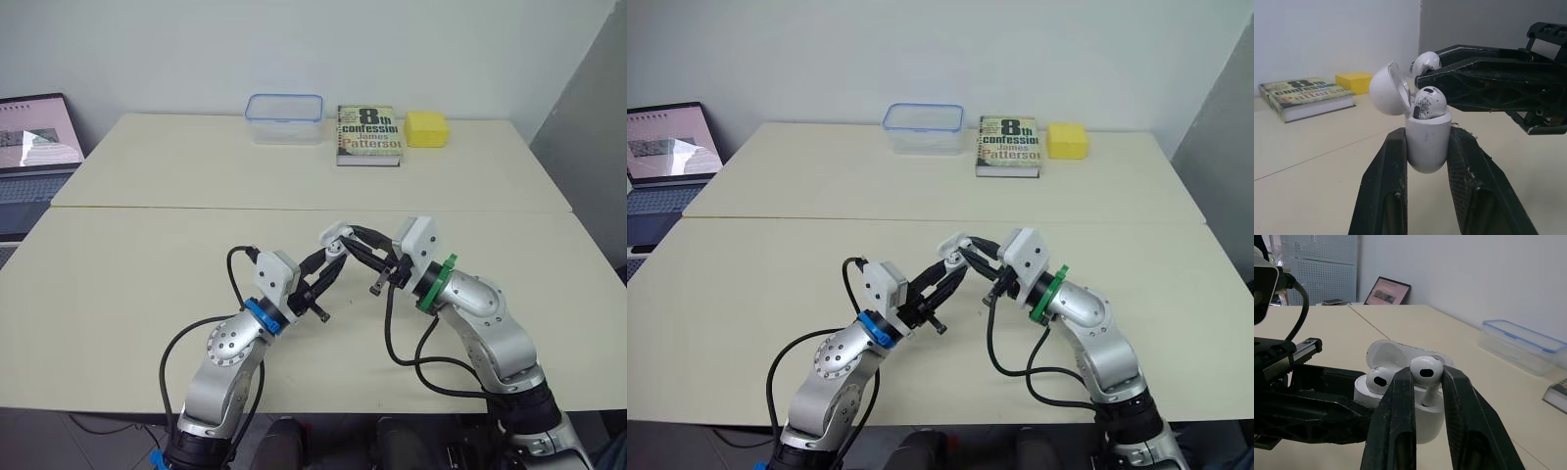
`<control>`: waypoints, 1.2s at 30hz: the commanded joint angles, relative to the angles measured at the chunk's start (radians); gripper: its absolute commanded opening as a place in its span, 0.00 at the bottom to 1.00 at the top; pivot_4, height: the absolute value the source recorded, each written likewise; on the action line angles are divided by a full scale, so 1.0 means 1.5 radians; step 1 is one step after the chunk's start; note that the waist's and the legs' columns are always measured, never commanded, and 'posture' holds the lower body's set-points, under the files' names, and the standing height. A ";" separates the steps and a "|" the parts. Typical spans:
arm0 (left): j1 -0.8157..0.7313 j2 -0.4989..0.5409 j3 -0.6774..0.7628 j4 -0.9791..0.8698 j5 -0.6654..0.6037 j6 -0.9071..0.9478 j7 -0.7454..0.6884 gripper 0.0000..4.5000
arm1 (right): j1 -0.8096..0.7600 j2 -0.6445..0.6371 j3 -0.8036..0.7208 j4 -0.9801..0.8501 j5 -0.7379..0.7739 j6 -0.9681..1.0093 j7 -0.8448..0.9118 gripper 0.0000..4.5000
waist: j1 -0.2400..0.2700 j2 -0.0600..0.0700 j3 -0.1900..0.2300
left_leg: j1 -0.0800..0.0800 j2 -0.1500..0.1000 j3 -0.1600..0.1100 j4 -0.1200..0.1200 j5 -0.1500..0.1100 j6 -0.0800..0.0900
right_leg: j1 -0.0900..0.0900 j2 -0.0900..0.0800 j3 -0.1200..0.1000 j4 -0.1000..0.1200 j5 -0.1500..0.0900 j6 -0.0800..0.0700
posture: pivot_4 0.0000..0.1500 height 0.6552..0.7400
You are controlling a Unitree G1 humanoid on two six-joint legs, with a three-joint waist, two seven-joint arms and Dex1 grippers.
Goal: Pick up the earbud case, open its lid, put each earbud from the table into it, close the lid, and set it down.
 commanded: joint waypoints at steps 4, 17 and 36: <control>-0.013 -0.004 0.003 -0.034 -0.011 -0.017 -0.001 0.17 | -0.005 -0.009 0.002 -0.023 0.002 0.021 0.004 0.47 | 0.000 0.000 0.000 | 0.000 0.000 0.000 0.000 0.000 0.000 | 0.000 0.000 0.000 0.000 0.000 0.000 | 1.00 1.00; -0.017 -0.004 0.007 -0.016 -0.013 -0.024 -0.008 0.17 | -0.003 -0.160 -0.128 -0.136 0.139 0.113 0.096 0.94 | 0.001 0.000 0.000 | -0.001 0.000 0.000 0.000 0.000 0.000 | 0.000 0.000 0.000 -0.001 0.000 0.001 | 1.00 1.00; -0.144 0.141 -0.008 0.021 -0.259 0.202 -0.332 0.17 | -0.070 -0.435 -0.233 -0.029 0.231 0.257 0.238 0.94 | 0.000 0.000 0.000 | -0.001 0.000 0.002 0.000 0.000 0.000 | 0.000 0.000 0.000 -0.001 -0.002 0.003 | 1.00 1.00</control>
